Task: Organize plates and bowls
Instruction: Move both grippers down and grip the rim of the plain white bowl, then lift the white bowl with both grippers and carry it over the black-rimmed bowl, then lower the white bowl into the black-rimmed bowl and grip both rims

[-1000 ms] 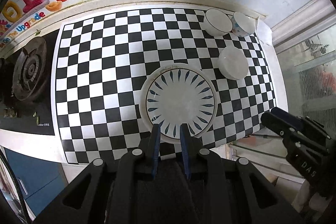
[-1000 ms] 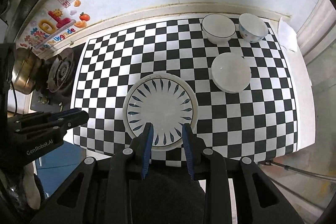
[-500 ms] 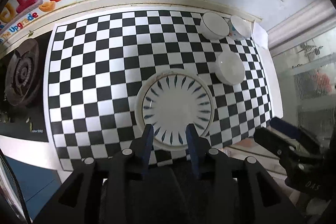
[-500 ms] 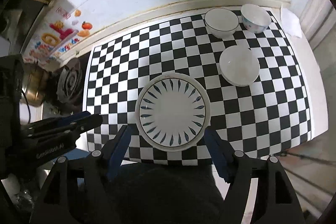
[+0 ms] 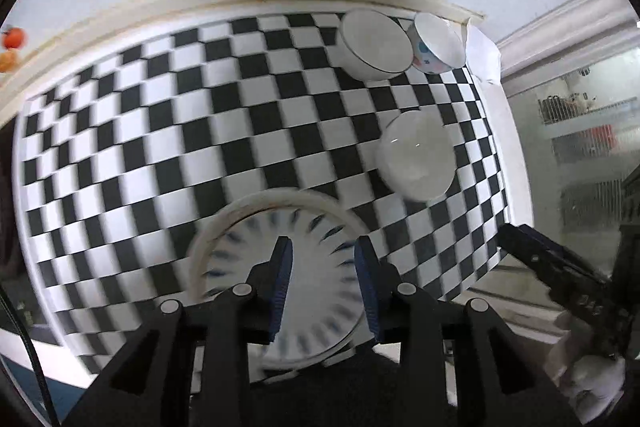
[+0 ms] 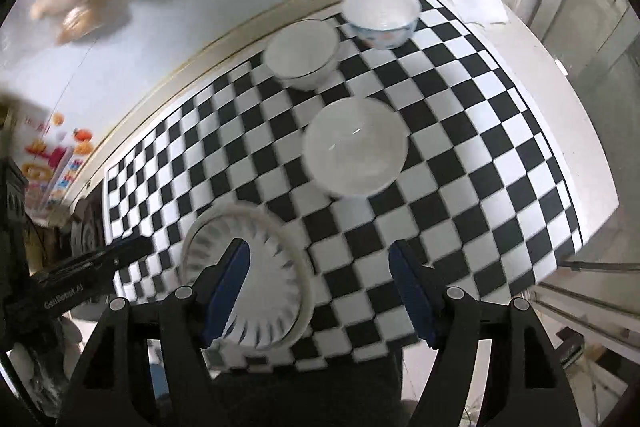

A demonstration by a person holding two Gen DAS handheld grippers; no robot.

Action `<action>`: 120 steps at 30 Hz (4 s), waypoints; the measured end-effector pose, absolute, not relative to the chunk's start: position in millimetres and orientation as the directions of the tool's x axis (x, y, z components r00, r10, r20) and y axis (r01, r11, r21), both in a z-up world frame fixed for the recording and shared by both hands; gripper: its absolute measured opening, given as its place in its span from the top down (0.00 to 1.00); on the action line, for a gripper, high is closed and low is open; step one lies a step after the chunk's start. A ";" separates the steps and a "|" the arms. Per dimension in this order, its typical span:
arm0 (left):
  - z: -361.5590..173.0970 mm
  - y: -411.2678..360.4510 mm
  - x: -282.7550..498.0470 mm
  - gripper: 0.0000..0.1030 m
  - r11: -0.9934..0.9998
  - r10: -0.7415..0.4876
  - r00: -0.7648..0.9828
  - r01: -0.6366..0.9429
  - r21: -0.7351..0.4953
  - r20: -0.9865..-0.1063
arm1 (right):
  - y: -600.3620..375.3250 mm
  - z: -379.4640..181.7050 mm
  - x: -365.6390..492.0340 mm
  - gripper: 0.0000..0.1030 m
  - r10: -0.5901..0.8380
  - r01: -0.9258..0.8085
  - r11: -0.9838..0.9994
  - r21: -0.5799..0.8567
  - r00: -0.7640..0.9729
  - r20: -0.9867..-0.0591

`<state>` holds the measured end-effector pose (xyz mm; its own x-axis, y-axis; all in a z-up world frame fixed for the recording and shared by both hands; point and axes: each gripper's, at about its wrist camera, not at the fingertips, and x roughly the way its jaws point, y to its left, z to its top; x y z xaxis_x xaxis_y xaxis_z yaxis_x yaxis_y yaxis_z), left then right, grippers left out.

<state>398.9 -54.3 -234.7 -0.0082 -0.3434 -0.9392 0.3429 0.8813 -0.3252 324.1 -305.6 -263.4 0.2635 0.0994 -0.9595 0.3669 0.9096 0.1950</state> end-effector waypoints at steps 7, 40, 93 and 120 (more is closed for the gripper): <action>-291.1 -123.3 432.1 0.71 0.896 -0.339 -0.078 0.277 -0.347 -0.938 | -371.2 -334.1 370.6 0.35 0.157 0.368 0.900 0.234 0.227 -0.961; -345.2 -202.2 378.7 0.86 0.927 -0.266 -0.153 0.229 -0.296 -0.952 | -416.3 -399.5 364.1 0.90 0.299 0.125 0.946 0.299 0.020 -0.954; -325.7 -186.9 509.9 0.72 0.957 -0.284 -0.081 0.034 -0.287 -0.955 | -457.7 -366.3 490.2 0.67 0.420 0.251 0.850 0.464 0.210 -0.883; -357.9 -239.0 563.0 0.88 0.961 -0.159 -0.099 0.214 -0.177 -0.982 | -407.2 -412.1 566.6 0.88 0.398 0.267 0.869 0.417 0.124 -0.909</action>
<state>563.0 -239.0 -357.9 -0.0989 -0.1588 -0.9823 0.2135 0.9608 -0.1768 566.6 -407.2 -412.1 0.1239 0.3983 -0.9089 0.2671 0.8687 0.4171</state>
